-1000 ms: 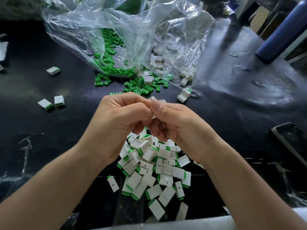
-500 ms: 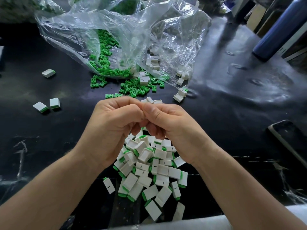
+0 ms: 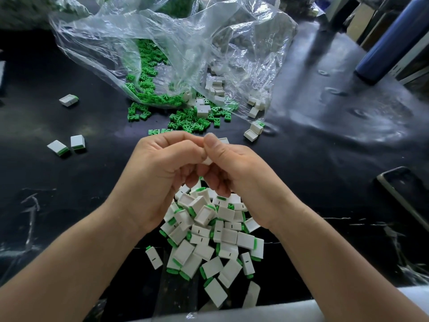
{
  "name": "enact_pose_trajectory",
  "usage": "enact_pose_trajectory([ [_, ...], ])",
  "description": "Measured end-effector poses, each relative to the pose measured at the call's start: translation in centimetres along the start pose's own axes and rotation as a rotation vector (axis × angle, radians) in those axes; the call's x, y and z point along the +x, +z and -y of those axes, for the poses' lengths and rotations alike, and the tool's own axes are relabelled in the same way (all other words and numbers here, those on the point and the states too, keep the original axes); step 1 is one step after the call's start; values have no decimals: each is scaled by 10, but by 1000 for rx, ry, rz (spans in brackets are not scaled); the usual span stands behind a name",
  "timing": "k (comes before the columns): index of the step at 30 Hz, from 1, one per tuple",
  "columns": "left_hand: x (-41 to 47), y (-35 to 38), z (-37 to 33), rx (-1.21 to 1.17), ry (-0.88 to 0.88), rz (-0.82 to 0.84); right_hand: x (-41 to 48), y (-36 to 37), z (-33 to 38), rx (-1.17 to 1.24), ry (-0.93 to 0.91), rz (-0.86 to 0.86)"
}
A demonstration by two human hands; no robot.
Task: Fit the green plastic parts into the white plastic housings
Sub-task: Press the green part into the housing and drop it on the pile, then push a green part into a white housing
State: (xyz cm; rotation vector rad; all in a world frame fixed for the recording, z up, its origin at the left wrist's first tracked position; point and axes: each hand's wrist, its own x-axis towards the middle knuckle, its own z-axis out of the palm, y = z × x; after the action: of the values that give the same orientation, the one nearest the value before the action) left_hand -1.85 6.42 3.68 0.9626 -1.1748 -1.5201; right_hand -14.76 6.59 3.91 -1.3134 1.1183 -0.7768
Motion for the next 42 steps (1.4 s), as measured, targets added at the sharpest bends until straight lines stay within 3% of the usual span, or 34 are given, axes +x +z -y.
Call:
enact_pose_trajectory([
  [7, 1, -4, -2, 65, -23, -74, 2, -8, 1, -53, 1, -40],
  [13, 3, -8, -6, 65, -41, -111, 8, -34, 0, 9, 14, -235],
  [19, -1, -7, -7, 188, -73, -14, 22, -51, -18, -323, 8, -503],
  [22, -4, -3, -9, 268, -96, 107, 23, -45, -24, -600, -23, -491],
  [25, -6, -1, -8, 365, -93, 191, 24, -37, -25, -720, -10, -415],
  [30, -3, -3, -8, 360, -67, 111, 26, -30, -28, -824, 19, -357],
  [37, 3, -7, 0, 366, -84, -127, 23, -27, -26, -734, -89, -386],
  [42, 3, -8, 0, 371, -64, -132, 17, -23, -17, -312, -131, -387],
])
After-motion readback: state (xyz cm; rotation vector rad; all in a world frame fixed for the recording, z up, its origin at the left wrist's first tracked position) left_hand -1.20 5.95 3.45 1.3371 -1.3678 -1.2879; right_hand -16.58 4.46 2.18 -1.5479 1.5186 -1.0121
